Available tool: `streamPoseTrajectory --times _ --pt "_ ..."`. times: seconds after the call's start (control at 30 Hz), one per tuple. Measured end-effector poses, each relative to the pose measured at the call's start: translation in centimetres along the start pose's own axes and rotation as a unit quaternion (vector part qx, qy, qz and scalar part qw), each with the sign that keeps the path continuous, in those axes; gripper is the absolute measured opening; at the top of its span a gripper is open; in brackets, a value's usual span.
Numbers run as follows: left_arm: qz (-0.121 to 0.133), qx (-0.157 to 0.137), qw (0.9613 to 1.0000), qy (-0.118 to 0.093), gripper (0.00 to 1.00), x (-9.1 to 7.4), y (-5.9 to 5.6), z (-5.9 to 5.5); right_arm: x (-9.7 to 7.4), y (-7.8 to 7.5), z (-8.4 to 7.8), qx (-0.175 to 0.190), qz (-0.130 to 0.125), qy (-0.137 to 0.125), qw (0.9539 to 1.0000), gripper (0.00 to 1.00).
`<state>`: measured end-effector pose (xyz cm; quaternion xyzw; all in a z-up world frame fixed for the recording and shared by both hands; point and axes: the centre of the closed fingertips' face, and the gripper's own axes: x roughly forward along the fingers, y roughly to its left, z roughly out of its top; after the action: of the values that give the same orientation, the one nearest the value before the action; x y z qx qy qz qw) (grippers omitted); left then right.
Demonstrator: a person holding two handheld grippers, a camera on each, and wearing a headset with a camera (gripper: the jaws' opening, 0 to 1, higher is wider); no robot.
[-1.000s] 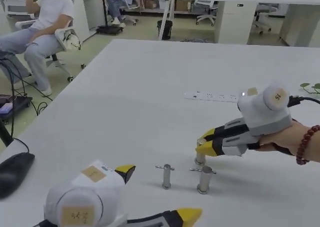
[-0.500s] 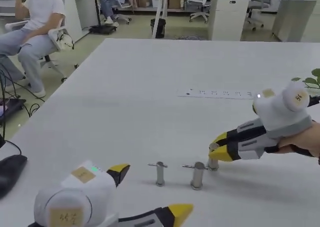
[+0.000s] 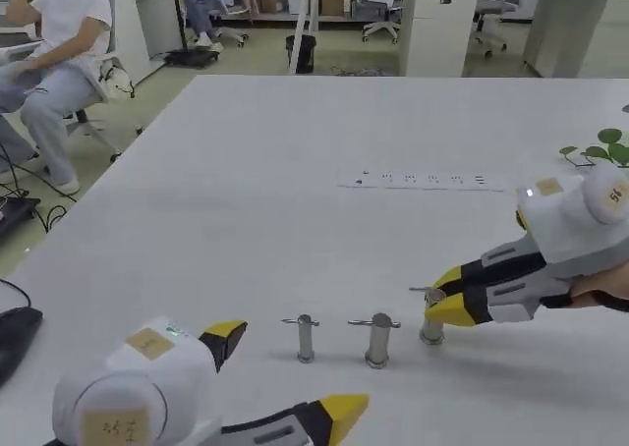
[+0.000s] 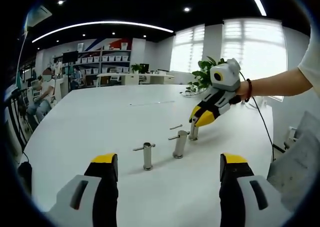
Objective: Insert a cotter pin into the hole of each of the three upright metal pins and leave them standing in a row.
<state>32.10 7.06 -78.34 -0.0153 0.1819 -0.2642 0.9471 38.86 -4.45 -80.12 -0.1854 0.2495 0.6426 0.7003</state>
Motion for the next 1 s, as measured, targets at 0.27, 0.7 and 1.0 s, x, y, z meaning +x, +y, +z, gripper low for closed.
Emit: streamPoseTrajectory --times 0.27,0.7,1.0 --pt "0.002 0.001 1.0 0.002 0.83 0.0 0.1 -0.1 -0.6 0.2 -1.0 0.01 -0.009 0.003 0.9999 0.13" --pt "0.005 0.001 1.0 0.0 0.83 0.1 0.2 0.0 -1.0 0.0 -2.5 0.019 -0.021 0.015 0.9995 0.13" --pt "0.006 0.003 1.0 0.002 0.83 0.1 0.1 -0.1 -1.1 0.1 -2.8 0.024 -0.028 0.009 0.9993 0.14"
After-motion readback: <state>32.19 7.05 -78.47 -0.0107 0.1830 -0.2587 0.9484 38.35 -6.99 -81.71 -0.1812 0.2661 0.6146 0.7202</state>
